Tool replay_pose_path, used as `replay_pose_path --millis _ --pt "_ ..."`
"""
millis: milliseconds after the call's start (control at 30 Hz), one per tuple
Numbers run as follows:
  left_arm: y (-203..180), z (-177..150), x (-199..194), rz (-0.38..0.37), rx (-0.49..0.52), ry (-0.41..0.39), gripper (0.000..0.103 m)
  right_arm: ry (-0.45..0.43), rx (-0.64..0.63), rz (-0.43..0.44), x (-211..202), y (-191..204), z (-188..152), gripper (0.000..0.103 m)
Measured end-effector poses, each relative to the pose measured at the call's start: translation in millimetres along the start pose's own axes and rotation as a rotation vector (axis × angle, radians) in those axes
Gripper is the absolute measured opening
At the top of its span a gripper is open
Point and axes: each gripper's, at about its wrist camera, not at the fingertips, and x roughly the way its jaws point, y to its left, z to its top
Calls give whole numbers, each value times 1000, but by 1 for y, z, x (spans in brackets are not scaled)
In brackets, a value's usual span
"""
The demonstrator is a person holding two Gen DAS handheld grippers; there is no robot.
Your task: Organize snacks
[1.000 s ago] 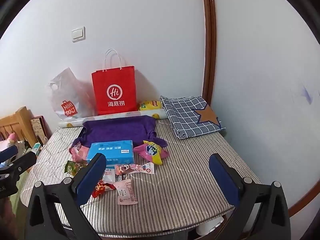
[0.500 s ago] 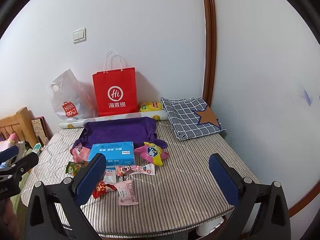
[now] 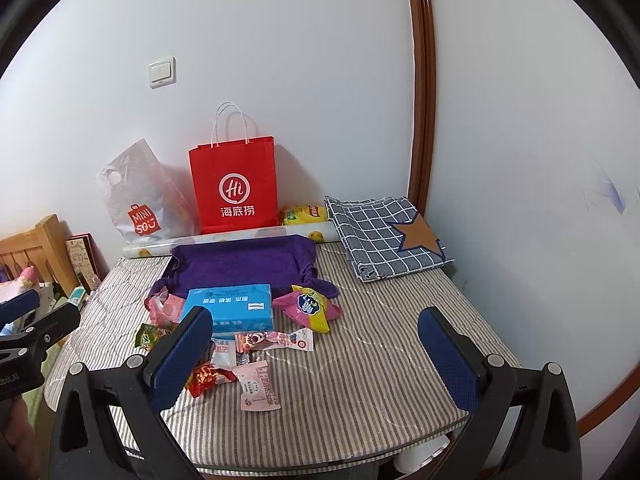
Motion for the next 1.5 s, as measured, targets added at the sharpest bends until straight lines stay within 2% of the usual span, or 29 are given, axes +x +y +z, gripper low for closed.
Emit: replay_pose_path --millis 1500 --pt "0 -1 -1 -2 3 -1 102 -5 -7 17 -2 5 -3 103"
